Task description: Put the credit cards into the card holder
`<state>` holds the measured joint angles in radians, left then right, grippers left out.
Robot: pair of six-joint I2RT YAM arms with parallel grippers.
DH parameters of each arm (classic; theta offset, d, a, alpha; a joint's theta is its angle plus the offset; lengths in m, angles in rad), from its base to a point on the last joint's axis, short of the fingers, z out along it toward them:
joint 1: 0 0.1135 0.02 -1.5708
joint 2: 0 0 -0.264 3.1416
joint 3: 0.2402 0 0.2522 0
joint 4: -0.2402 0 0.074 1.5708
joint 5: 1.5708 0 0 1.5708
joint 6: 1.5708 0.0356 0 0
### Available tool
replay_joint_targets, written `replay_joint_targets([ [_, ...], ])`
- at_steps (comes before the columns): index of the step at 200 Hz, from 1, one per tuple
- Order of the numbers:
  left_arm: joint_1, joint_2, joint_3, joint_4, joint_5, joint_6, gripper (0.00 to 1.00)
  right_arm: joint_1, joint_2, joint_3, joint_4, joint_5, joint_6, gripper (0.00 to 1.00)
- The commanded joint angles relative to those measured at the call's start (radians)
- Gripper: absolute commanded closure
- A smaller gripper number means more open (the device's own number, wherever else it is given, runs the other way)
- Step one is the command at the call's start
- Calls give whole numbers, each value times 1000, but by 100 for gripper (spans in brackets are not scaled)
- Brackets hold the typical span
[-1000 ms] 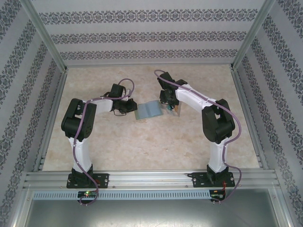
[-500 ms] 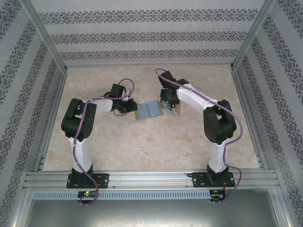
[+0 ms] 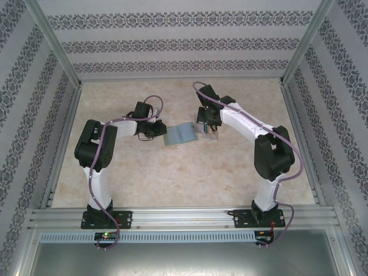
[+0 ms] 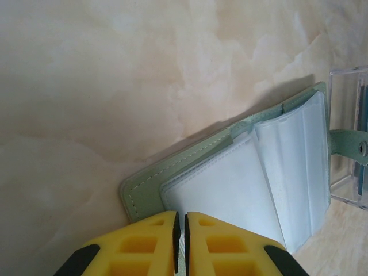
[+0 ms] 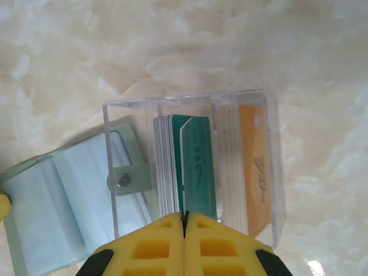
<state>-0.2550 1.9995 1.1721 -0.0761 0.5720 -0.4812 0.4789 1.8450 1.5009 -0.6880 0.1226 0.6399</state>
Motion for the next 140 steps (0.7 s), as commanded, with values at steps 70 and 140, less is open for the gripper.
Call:
replay_joint_targets([
  [70, -6, 26, 25, -50, -8, 15, 85, -56, -238, -128, 11, -26, -118, 96],
  [140, -7, 20, 25, -58, -7, 16, 85, -85, -418, -309, 297, -341, -249, 100],
])
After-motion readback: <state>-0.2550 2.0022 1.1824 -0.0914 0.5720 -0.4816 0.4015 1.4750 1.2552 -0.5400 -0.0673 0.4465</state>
